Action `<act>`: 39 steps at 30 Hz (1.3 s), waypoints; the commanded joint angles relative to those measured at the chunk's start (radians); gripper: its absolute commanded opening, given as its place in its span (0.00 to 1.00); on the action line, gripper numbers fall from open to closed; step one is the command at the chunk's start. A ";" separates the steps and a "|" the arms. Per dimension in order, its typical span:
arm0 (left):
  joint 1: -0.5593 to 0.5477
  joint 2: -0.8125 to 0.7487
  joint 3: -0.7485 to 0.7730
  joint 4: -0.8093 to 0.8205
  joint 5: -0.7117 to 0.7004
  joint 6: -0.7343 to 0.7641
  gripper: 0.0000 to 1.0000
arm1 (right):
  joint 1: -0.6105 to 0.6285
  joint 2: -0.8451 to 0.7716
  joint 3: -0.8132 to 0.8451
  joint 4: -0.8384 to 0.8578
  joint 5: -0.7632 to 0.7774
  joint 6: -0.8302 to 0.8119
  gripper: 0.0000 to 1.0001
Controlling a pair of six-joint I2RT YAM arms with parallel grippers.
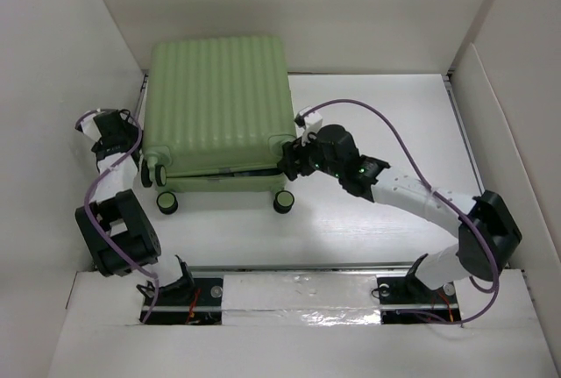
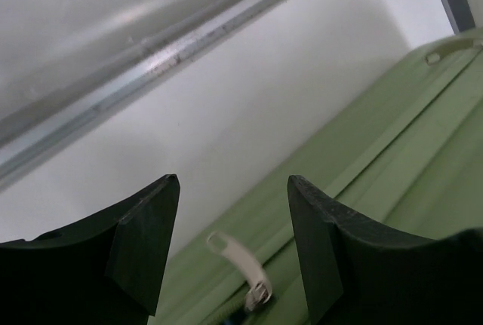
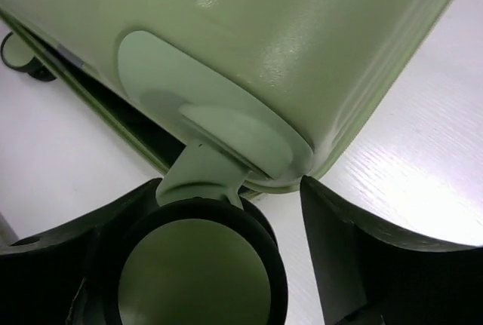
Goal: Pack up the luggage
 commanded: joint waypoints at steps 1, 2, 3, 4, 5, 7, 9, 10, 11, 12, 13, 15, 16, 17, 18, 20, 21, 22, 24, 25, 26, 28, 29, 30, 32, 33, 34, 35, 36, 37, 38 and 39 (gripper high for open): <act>-0.038 -0.130 -0.089 0.018 0.180 -0.058 0.57 | 0.029 -0.096 -0.043 0.069 0.138 0.014 0.48; -0.051 -0.155 -0.112 0.052 0.199 -0.069 0.56 | 0.029 -0.167 -0.065 0.071 0.176 0.010 0.41; -0.061 -0.204 -0.153 0.058 0.220 -0.087 0.56 | 0.029 -0.208 -0.106 0.067 0.214 0.008 0.32; -0.080 -0.227 -0.170 0.061 0.226 -0.092 0.55 | 0.019 -0.249 -0.124 0.046 0.271 0.005 0.31; -0.108 -0.253 -0.186 0.064 0.227 -0.095 0.55 | 0.009 -0.289 -0.140 0.035 0.287 0.001 0.31; -0.215 -0.319 -0.216 0.054 0.201 -0.101 0.55 | -0.019 -0.399 -0.180 -0.009 0.301 -0.002 0.29; -0.324 -0.394 -0.241 0.034 0.155 -0.104 0.55 | -0.068 -0.496 -0.200 -0.058 0.302 -0.007 0.29; -0.352 -0.420 -0.253 0.026 0.145 -0.112 0.55 | -0.089 -0.527 -0.217 -0.101 0.298 -0.008 0.29; -0.373 -0.452 -0.267 0.026 0.139 -0.121 0.55 | -0.143 -0.553 -0.223 -0.120 0.290 -0.015 0.29; -0.387 -0.520 -0.305 0.026 0.142 -0.132 0.55 | -0.174 -0.579 -0.229 -0.138 0.276 -0.018 0.30; -0.397 -0.554 -0.327 0.026 0.160 -0.146 0.55 | -0.206 -0.625 -0.235 -0.167 0.234 -0.022 0.30; -0.397 -0.673 -0.394 0.005 0.249 -0.193 0.53 | -0.296 -0.662 -0.246 -0.192 0.189 -0.028 0.31; -0.397 -0.713 -0.416 0.005 0.275 -0.207 0.52 | -0.321 -0.694 -0.250 -0.199 0.161 -0.024 0.32; -0.397 -0.753 -0.433 -0.003 0.297 -0.232 0.52 | -0.341 -0.703 -0.260 -0.199 0.147 -0.015 0.36; -0.397 -0.825 -0.457 -0.012 0.323 -0.236 0.52 | -0.375 -0.709 -0.263 -0.199 0.137 -0.009 0.57; -0.397 -0.874 -0.450 -0.073 0.288 -0.223 0.52 | -0.404 -0.707 -0.264 -0.206 0.091 0.005 0.82; -0.397 -0.900 -0.422 -0.083 0.229 -0.197 0.54 | -0.418 -0.703 -0.257 -0.209 0.072 0.008 0.97; -0.397 -0.901 -0.405 -0.078 0.208 -0.187 0.55 | -0.444 -0.700 -0.252 -0.218 0.046 0.011 1.00; -0.397 -0.854 -0.341 -0.042 0.199 -0.189 0.60 | -0.470 -0.703 -0.225 -0.219 -0.003 0.013 1.00; -0.397 -0.830 -0.310 -0.019 0.199 -0.195 0.61 | -0.497 -0.706 -0.208 -0.236 -0.026 0.013 1.00; -0.397 -0.806 -0.286 0.035 0.191 -0.206 0.62 | -0.508 -0.711 -0.186 -0.248 -0.035 0.013 1.00; -0.397 -0.731 -0.227 0.119 0.136 -0.259 0.66 | -0.518 -0.731 -0.128 -0.282 -0.045 0.016 0.96; -0.397 -0.694 -0.203 0.185 0.090 -0.267 0.67 | -0.527 -0.740 -0.117 -0.282 -0.051 0.018 0.85; -0.397 -0.593 -0.121 0.195 0.058 -0.270 0.69 | -0.527 -0.754 -0.114 -0.284 -0.060 0.019 0.56; -0.365 -0.463 0.016 0.166 0.088 -0.237 0.70 | -0.518 -0.759 -0.109 -0.328 -0.119 0.019 0.25; -0.364 -0.321 0.181 0.135 0.110 -0.215 0.70 | -0.499 -0.762 -0.121 -0.340 -0.150 0.019 0.11; -0.354 -0.256 0.267 0.094 0.113 -0.201 0.71 | -0.484 -0.769 -0.141 -0.345 -0.175 0.019 0.06; -0.343 -0.191 0.338 0.056 0.121 -0.145 0.70 | -0.464 -0.775 -0.192 -0.345 -0.207 0.019 0.03; -0.343 -0.071 0.482 0.031 0.145 -0.119 0.70 | -0.415 -0.780 -0.218 -0.344 -0.216 0.019 0.00; -0.343 -0.015 0.556 -0.019 0.136 -0.097 0.71 | -0.386 -0.783 -0.241 -0.338 -0.228 0.018 0.00; -0.343 0.039 0.617 -0.076 0.136 -0.038 0.71 | -0.354 -0.776 -0.259 -0.342 -0.229 0.007 0.00; -0.334 0.144 0.736 -0.102 0.139 -0.017 0.71 | -0.320 -0.765 -0.278 -0.353 -0.221 -0.002 0.03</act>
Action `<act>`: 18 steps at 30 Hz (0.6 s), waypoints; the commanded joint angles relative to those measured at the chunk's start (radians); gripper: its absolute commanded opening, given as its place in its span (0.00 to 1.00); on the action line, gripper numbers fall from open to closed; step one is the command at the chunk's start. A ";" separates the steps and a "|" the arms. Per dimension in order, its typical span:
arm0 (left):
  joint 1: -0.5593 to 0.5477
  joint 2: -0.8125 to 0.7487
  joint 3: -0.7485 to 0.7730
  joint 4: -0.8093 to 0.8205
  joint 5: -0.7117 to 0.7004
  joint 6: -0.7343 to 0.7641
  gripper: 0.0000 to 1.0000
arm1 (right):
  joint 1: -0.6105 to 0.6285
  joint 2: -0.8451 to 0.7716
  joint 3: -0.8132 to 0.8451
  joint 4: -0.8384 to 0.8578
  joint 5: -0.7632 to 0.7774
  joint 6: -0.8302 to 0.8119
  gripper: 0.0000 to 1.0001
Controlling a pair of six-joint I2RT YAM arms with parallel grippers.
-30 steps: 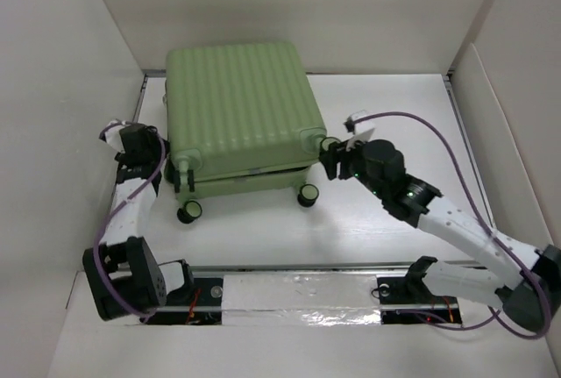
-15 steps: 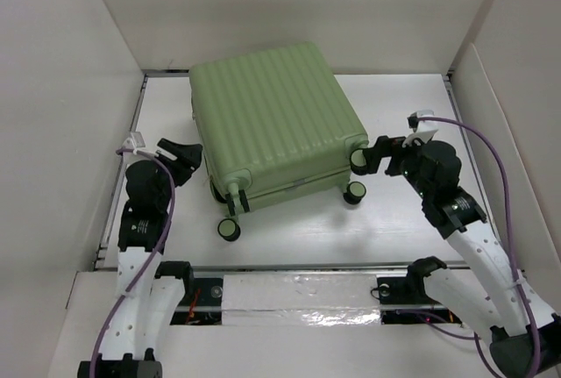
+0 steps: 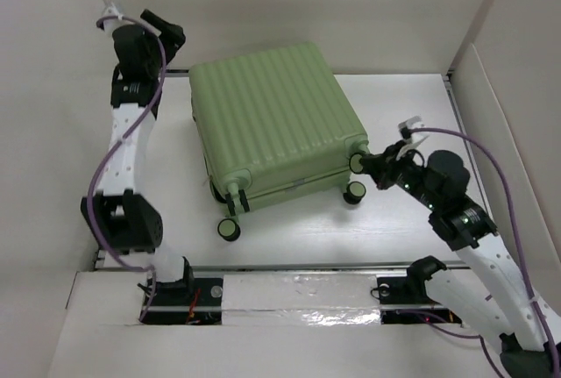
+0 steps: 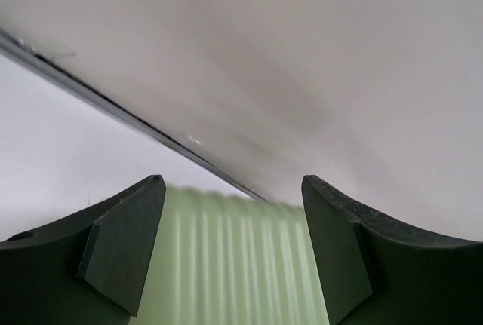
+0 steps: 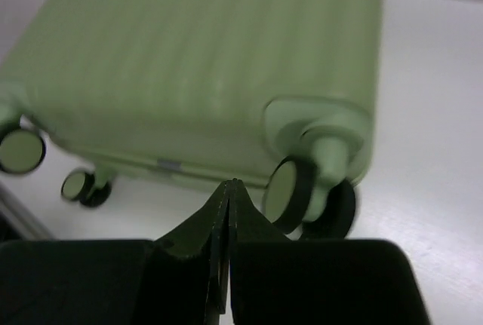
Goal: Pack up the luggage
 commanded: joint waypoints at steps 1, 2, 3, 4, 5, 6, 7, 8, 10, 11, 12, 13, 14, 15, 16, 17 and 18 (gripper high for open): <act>0.022 0.181 0.243 -0.157 0.024 0.134 0.71 | 0.137 0.038 -0.060 -0.072 -0.057 -0.028 0.04; 0.037 0.229 0.291 -0.203 0.044 0.148 0.71 | 0.171 0.066 -0.063 -0.078 -0.025 -0.034 0.06; 0.038 0.272 0.372 -0.218 0.088 0.165 0.70 | 0.205 0.080 -0.074 -0.078 -0.010 -0.031 0.07; 0.054 0.345 0.406 -0.235 0.102 0.168 0.70 | 0.258 0.095 -0.078 -0.065 0.009 -0.027 0.08; 0.054 0.378 0.429 -0.249 0.108 0.172 0.70 | 0.282 0.110 -0.086 -0.052 0.039 -0.009 0.08; 0.054 0.405 0.470 -0.251 0.105 0.179 0.70 | 0.299 0.142 -0.094 -0.042 0.049 -0.002 0.08; 0.064 0.454 0.487 -0.242 0.105 0.188 0.70 | 0.323 0.161 -0.100 -0.026 0.059 0.002 0.09; 0.064 0.477 0.501 -0.228 0.111 0.189 0.70 | 0.336 0.179 -0.100 -0.022 0.061 0.008 0.09; 0.076 0.543 0.553 -0.206 0.162 0.183 0.70 | 0.362 0.221 -0.109 0.004 0.064 0.018 0.09; 0.076 0.569 0.572 -0.186 0.179 0.180 0.70 | 0.384 0.231 -0.115 0.014 0.094 0.028 0.09; 0.076 0.630 0.634 -0.192 0.205 0.179 0.70 | 0.385 0.241 -0.121 0.024 0.116 0.033 0.09; 0.076 0.663 0.676 -0.203 0.217 0.177 0.70 | 0.385 0.259 -0.129 0.043 0.134 0.035 0.10; 0.076 0.698 0.707 -0.211 0.240 0.176 0.70 | 0.385 0.268 -0.143 0.050 0.191 0.051 0.09; 0.076 0.765 0.765 -0.208 0.296 0.171 0.69 | 0.385 0.279 -0.144 0.054 0.228 0.053 0.09; 0.076 0.795 0.794 -0.208 0.324 0.163 0.69 | 0.385 0.296 -0.146 0.069 0.248 0.054 0.09; 0.076 0.826 0.817 -0.193 0.355 0.143 0.68 | 0.394 0.305 -0.155 0.090 0.286 0.051 0.09; 0.076 0.865 0.831 -0.173 0.413 0.134 0.68 | 0.394 0.313 -0.161 0.115 0.311 0.050 0.08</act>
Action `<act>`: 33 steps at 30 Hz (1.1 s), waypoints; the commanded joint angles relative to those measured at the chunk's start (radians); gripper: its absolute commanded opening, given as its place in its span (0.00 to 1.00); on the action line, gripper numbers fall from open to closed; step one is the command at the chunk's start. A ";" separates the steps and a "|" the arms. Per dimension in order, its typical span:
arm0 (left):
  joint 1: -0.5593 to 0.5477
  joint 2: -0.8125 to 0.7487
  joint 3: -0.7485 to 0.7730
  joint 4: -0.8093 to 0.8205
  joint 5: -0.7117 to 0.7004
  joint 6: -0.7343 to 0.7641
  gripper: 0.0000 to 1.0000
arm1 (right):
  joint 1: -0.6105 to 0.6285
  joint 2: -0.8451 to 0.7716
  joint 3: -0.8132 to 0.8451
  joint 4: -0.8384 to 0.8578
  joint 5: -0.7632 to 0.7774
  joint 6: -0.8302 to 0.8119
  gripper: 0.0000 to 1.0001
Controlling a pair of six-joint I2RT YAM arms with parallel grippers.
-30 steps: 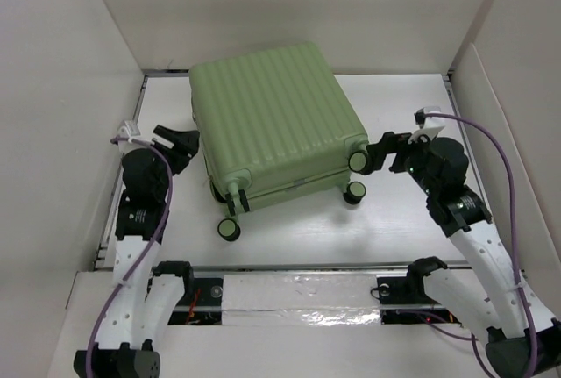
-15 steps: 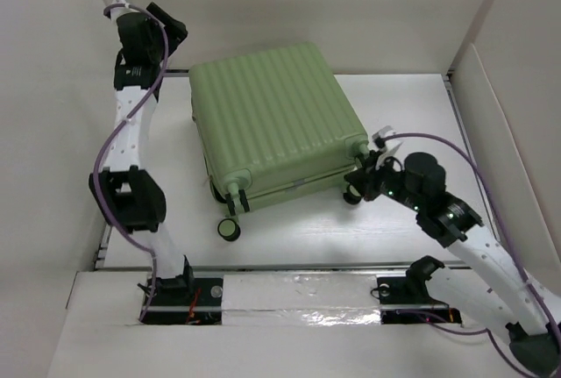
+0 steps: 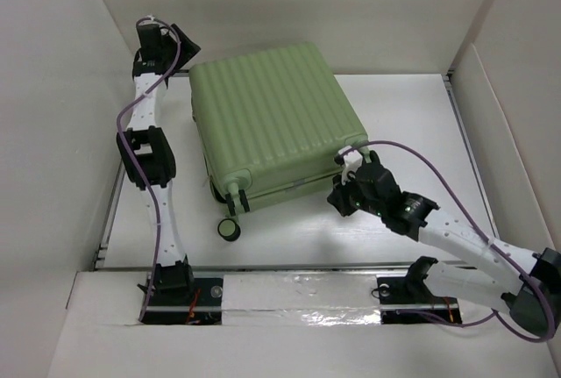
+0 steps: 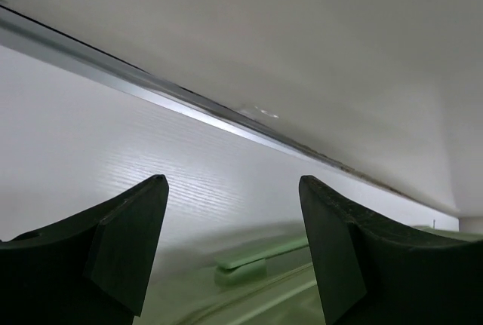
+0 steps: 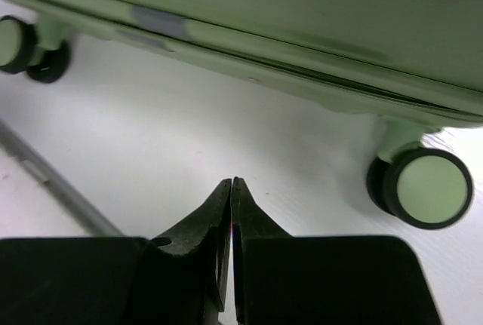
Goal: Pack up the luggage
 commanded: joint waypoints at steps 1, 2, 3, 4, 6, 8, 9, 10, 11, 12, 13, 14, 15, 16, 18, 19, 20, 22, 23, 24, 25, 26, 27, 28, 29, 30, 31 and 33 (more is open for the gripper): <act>-0.003 0.049 0.082 0.069 0.181 -0.027 0.67 | 0.011 0.021 -0.009 0.121 0.146 0.014 0.08; -0.003 0.062 0.081 0.117 0.205 -0.033 0.67 | 0.011 0.032 -0.001 0.125 0.178 0.014 0.08; -0.003 0.074 0.079 0.135 0.240 -0.039 0.67 | 0.011 0.036 0.011 0.130 0.203 0.014 0.08; -0.003 0.092 0.081 0.151 0.251 -0.039 0.67 | -0.015 0.041 0.019 0.130 0.220 0.013 0.07; -0.024 0.108 0.081 0.180 0.276 -0.010 0.67 | -0.052 0.049 0.042 0.128 0.226 0.009 0.06; -0.033 0.115 0.070 0.212 0.300 0.004 0.68 | -0.122 0.047 0.045 0.150 0.212 0.008 0.06; -0.033 0.123 0.049 0.220 0.360 0.005 0.68 | -0.150 0.049 0.048 0.159 0.200 0.008 0.06; -0.033 0.126 0.030 0.253 0.392 -0.007 0.68 | -0.176 0.052 0.053 0.188 0.183 0.005 0.06; -0.042 0.123 -0.014 0.287 0.450 -0.015 0.67 | -0.223 0.062 0.054 0.205 0.148 -0.007 0.05; -0.043 0.123 -0.040 0.300 0.477 -0.018 0.67 | -0.247 0.063 0.059 0.219 0.131 -0.014 0.05; -0.043 0.103 -0.078 0.322 0.491 -0.007 0.66 | -0.282 0.085 0.082 0.236 0.102 -0.027 0.06; -0.053 0.079 -0.126 0.345 0.495 0.001 0.66 | -0.294 0.102 0.096 0.237 0.091 -0.033 0.05; -0.053 0.009 -0.262 0.379 0.477 0.008 0.66 | -0.305 0.121 0.114 0.239 0.085 -0.038 0.06; -0.062 -0.031 -0.345 0.420 0.454 0.013 0.66 | -0.305 0.154 0.132 0.237 0.080 -0.041 0.05; -0.072 -0.122 -0.587 0.594 0.404 -0.041 0.66 | -0.336 0.187 0.182 0.242 0.066 -0.055 0.06; -0.072 -0.197 -0.656 0.644 0.384 -0.062 0.66 | -0.336 0.200 0.194 0.247 0.062 -0.060 0.06; -0.072 -0.235 -0.716 0.701 0.349 -0.105 0.66 | -0.349 0.223 0.208 0.250 0.048 -0.064 0.06; -0.072 -0.341 -0.900 0.747 0.267 -0.136 0.66 | -0.365 0.246 0.244 0.294 0.030 -0.078 0.06; -0.081 -0.378 -0.956 0.804 0.249 -0.150 0.65 | -0.377 0.278 0.258 0.314 -0.004 -0.081 0.06; -0.081 -0.413 -1.020 0.827 0.200 -0.185 0.64 | -0.377 0.303 0.296 0.317 -0.025 -0.090 0.06; -0.081 -0.484 -1.130 0.846 0.177 -0.205 0.64 | -0.389 0.329 0.323 0.308 -0.042 -0.095 0.06; -0.081 -0.521 -1.178 0.879 0.154 -0.225 0.63 | -0.389 0.355 0.347 0.305 -0.074 -0.101 0.06; -0.090 -0.556 -1.233 0.892 0.114 -0.255 0.62 | -0.389 0.407 0.370 0.306 -0.090 -0.104 0.06; -0.104 -0.632 -1.328 0.901 0.094 -0.260 0.61 | -0.389 0.435 0.420 0.308 -0.107 -0.106 0.06; -0.115 -0.674 -1.370 0.904 0.069 -0.260 0.60 | -0.389 0.464 0.453 0.300 -0.149 -0.109 0.06; -0.127 -0.713 -1.416 0.907 0.043 -0.262 0.60 | -0.389 0.530 0.488 0.290 -0.170 -0.116 0.06; -0.145 -0.792 -1.503 0.918 0.046 -0.268 0.59 | -0.377 0.568 0.575 0.279 -0.188 -0.121 0.04; -0.174 -0.878 -1.588 0.927 0.007 -0.274 0.55 | -0.357 0.654 0.698 0.181 -0.268 -0.153 0.00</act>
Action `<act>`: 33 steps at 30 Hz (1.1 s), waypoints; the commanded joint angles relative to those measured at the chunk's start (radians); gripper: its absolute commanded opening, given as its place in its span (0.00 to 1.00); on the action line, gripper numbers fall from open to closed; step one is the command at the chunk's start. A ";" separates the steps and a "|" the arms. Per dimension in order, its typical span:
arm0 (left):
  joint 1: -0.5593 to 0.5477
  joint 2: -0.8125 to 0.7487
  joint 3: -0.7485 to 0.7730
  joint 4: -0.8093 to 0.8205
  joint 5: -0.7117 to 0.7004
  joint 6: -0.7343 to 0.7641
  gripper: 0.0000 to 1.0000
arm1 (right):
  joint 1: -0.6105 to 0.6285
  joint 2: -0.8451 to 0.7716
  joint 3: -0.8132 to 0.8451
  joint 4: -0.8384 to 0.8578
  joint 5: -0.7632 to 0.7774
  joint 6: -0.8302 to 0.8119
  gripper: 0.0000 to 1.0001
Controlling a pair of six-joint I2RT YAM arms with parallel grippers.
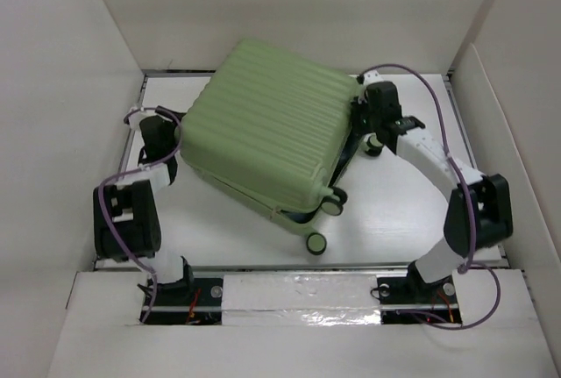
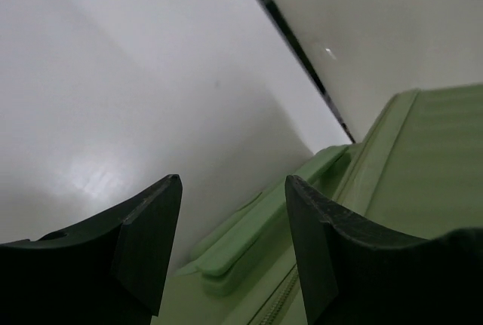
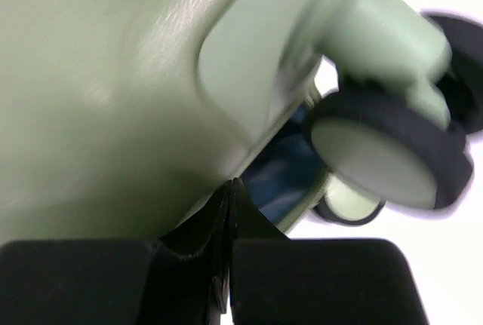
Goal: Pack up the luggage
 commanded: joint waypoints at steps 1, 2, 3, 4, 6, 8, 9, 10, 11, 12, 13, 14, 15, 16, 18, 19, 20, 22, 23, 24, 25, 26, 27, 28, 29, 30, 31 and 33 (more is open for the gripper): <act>-0.211 -0.246 -0.173 0.067 0.147 0.000 0.55 | 0.106 0.175 0.258 0.104 -0.343 -0.039 0.00; -0.232 -0.296 -0.203 0.032 0.114 0.018 0.55 | 0.120 0.212 0.380 0.037 -0.358 -0.050 0.00; -0.251 -0.344 -0.232 0.007 0.044 0.032 0.55 | 0.144 0.242 0.436 0.003 -0.357 -0.070 0.00; -0.263 -0.438 -0.272 -0.031 0.016 0.044 0.55 | 0.157 0.277 0.482 -0.028 -0.349 -0.077 0.00; -0.283 -0.537 -0.320 -0.111 -0.053 0.060 0.53 | 0.157 0.274 0.539 -0.054 -0.314 -0.079 0.03; -0.292 -0.672 -0.390 -0.160 -0.064 0.051 0.53 | 0.142 0.225 0.524 -0.021 -0.305 -0.064 0.30; -0.292 -0.709 -0.413 -0.169 -0.074 0.042 0.53 | 0.126 0.202 0.485 -0.011 -0.298 -0.042 0.41; -0.292 -0.776 -0.451 -0.177 -0.075 0.041 0.53 | 0.088 0.176 0.460 -0.002 -0.303 -0.032 0.61; -0.292 -0.804 -0.461 -0.201 -0.081 0.043 0.53 | 0.070 0.118 0.428 0.024 -0.308 -0.025 0.69; -0.292 -0.824 -0.472 -0.205 -0.081 0.046 0.53 | 0.048 0.086 0.359 0.038 -0.305 -0.006 0.74; -0.292 -0.847 -0.484 -0.203 -0.077 0.048 0.53 | 0.030 0.054 0.324 0.047 -0.300 0.002 0.83; -0.292 -0.849 -0.483 -0.202 -0.072 0.049 0.53 | -0.008 0.020 0.288 0.055 -0.289 0.005 0.86; -0.292 -0.846 -0.479 -0.197 -0.052 0.051 0.53 | -0.027 -0.056 0.250 0.059 -0.268 0.017 0.87; -0.292 -0.830 -0.478 -0.182 -0.037 0.043 0.53 | -0.045 -0.098 0.157 0.071 -0.262 0.028 0.88; -0.292 -0.801 -0.473 -0.130 -0.003 0.032 0.53 | -0.090 -0.184 0.046 0.165 -0.255 0.071 0.87; -0.292 -0.766 -0.467 -0.107 0.007 0.025 0.53 | -0.099 -0.270 -0.046 0.180 -0.254 0.077 0.85; -0.292 -0.743 -0.463 -0.063 0.021 0.018 0.54 | -0.099 -0.313 -0.091 0.209 -0.246 0.080 0.80; -0.301 -0.690 -0.447 -0.024 0.069 0.006 0.54 | -0.108 -0.437 -0.170 0.217 -0.208 0.094 0.52; -0.301 -0.676 -0.446 0.022 0.099 -0.008 0.54 | -0.108 -0.483 -0.231 0.217 -0.170 0.099 0.34; -0.318 -0.662 -0.441 0.039 0.100 -0.012 0.53 | -0.108 -0.528 -0.264 0.213 -0.144 0.100 0.25; -0.333 -0.639 -0.423 0.048 0.087 -0.012 0.53 | -0.108 -0.575 -0.296 0.210 -0.125 0.100 0.15; -0.385 -0.626 -0.411 0.050 0.066 0.007 0.54 | -0.119 -0.661 -0.328 0.208 -0.099 0.100 0.13; -0.419 -0.614 -0.394 0.051 0.011 0.021 0.54 | -0.119 -0.700 -0.386 0.203 -0.062 0.116 0.13; -0.451 -0.585 -0.356 0.051 -0.017 0.035 0.54 | -0.140 -0.733 -0.411 0.196 -0.050 0.123 0.13; -0.482 -0.567 -0.332 0.053 -0.038 0.044 0.54 | -0.150 -0.782 -0.433 0.193 -0.044 0.133 0.14; -0.537 -0.550 -0.308 0.056 -0.063 0.060 0.55 | -0.150 -0.795 -0.465 0.193 -0.051 0.136 0.16; -0.559 -0.518 -0.268 0.065 -0.069 0.069 0.56 | -0.174 -0.800 -0.471 0.191 -0.061 0.137 0.21; -0.605 -0.488 -0.234 0.079 -0.081 0.084 0.58 | -0.188 -0.795 -0.471 0.145 -0.077 0.149 0.30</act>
